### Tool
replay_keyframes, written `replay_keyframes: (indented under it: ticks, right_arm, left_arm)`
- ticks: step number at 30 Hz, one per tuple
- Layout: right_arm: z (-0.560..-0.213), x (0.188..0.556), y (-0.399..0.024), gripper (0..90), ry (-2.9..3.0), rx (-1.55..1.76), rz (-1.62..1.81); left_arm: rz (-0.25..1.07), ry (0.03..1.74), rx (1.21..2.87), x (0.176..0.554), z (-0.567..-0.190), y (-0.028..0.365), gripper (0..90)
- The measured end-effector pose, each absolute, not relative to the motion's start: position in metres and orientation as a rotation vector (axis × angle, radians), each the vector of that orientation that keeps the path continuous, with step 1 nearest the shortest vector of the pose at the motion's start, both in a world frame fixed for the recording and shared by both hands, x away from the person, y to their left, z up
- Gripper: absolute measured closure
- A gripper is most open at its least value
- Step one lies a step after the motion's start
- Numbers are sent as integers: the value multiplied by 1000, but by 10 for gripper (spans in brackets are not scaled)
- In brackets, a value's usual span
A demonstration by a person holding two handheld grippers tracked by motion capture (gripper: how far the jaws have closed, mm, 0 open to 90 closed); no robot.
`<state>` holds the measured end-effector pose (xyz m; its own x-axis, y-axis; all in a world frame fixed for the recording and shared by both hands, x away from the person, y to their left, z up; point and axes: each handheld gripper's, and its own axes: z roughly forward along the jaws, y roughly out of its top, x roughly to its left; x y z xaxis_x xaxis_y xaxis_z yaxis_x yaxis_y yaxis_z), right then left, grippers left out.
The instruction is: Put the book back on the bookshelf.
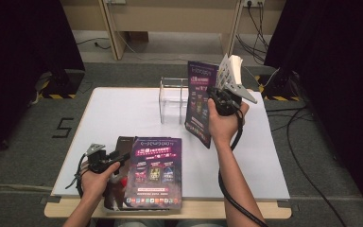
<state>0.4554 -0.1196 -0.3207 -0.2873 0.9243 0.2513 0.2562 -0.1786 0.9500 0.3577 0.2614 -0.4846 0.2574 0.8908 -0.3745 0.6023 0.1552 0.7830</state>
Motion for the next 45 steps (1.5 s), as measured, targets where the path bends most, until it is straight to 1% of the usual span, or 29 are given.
replay_keyframes:
  ticks: [45]
  right_arm:
    - [-315,507,-87,840,1441,1362,1437]
  left_arm:
    - [359,1447,1546,355,-490,261,425]
